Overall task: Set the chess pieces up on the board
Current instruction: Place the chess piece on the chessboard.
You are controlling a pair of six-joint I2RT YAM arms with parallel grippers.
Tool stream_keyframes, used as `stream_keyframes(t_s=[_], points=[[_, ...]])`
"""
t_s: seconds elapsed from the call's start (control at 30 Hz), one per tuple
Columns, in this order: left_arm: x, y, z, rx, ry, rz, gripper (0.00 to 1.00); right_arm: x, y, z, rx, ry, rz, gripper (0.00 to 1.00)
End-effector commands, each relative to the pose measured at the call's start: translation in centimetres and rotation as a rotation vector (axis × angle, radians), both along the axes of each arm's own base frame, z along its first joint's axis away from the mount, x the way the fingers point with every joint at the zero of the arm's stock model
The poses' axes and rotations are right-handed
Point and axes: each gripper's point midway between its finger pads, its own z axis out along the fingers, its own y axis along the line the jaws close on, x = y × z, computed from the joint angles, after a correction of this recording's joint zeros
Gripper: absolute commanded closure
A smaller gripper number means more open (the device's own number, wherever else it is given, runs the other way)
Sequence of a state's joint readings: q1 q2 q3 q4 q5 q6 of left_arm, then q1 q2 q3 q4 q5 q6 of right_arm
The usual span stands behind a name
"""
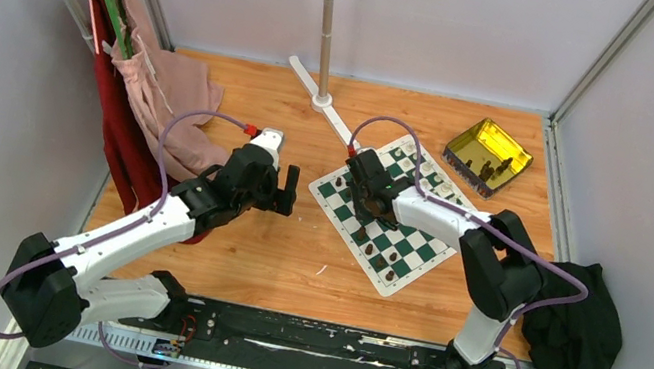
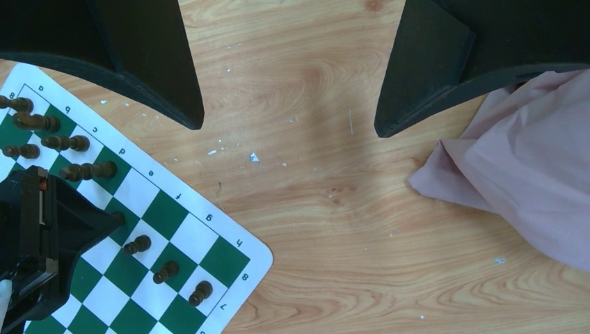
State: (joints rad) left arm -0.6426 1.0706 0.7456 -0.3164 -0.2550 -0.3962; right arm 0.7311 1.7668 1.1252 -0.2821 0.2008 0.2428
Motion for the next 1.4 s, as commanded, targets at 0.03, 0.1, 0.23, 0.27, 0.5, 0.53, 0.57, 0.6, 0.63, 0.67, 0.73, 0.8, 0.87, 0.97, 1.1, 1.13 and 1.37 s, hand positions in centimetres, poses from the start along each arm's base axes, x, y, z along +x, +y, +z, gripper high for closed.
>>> stream_keyframes(t_s=[0.03, 0.1, 0.23, 0.27, 0.5, 0.53, 0.57, 0.6, 0.63, 0.67, 0.73, 0.8, 0.87, 0.97, 1.1, 1.13, 1.37], points=[[0.3, 0.2, -0.5, 0.015, -0.003, 0.001, 0.00, -0.9, 0.0, -1.3, -0.019, 0.029, 0.005, 1.00], [0.2, 0.1, -0.5, 0.016, -0.001, -0.002, 0.00, -0.9, 0.1, -1.3, -0.019, 0.030, 0.005, 1.00], [0.2, 0.1, -0.7, 0.017, 0.001, -0.002, 0.00, -0.9, 0.0, -1.3, -0.020, 0.028, 0.004, 0.95], [0.2, 0.1, -0.7, 0.016, 0.001, -0.002, 0.00, -0.9, 0.1, -1.3, -0.021, 0.030, 0.007, 0.93], [0.3, 0.0, -0.6, 0.012, -0.002, -0.006, 0.00, -0.7, 0.3, -0.8, -0.017, 0.023, 0.012, 0.75], [0.3, 0.0, -0.6, 0.011, -0.004, -0.006, 0.00, -0.7, 0.3, -0.7, -0.017, 0.021, 0.015, 0.74], [0.3, 0.0, -0.6, 0.011, -0.004, -0.006, 0.00, -0.7, 0.4, -0.6, -0.017, 0.021, 0.016, 0.74], [0.3, 0.0, -0.5, 0.011, -0.004, -0.007, 0.00, -0.6, 0.3, -0.5, -0.017, 0.018, 0.016, 0.73], [0.3, 0.0, -0.5, 0.010, -0.005, -0.008, 0.00, -0.5, 0.4, -0.4, -0.017, 0.016, 0.016, 0.73], [0.4, 0.0, -0.5, 0.010, -0.006, -0.007, 0.00, -0.5, 0.4, -0.3, -0.018, 0.015, 0.017, 0.73], [0.4, -0.1, -0.4, 0.010, -0.007, -0.010, 0.00, -0.4, 0.4, -0.1, -0.017, 0.012, 0.016, 0.72], [0.4, -0.1, -0.4, 0.012, -0.008, -0.012, 0.00, -0.4, 0.5, 0.2, -0.015, 0.006, 0.018, 0.71], [0.5, -0.2, -0.3, 0.010, -0.010, -0.013, 0.00, -0.3, 0.4, 0.5, -0.017, 0.000, 0.018, 0.71], [0.6, -0.3, -0.1, 0.009, -0.014, -0.016, 0.00, -0.1, 0.4, 1.1, -0.017, -0.014, 0.020, 0.71], [0.8, -0.4, 0.0, 0.007, -0.016, -0.016, 0.00, 0.2, 0.4, 1.7, -0.021, -0.027, 0.021, 0.71], [0.8, -0.5, 0.0, 0.007, -0.016, -0.017, 0.00, 0.2, 0.4, 1.9, -0.022, -0.031, 0.022, 0.71], [1.0, -0.6, 0.3, 0.004, -0.020, -0.016, 0.00, 0.6, 0.4, 3.2, -0.020, -0.056, 0.024, 0.71]])
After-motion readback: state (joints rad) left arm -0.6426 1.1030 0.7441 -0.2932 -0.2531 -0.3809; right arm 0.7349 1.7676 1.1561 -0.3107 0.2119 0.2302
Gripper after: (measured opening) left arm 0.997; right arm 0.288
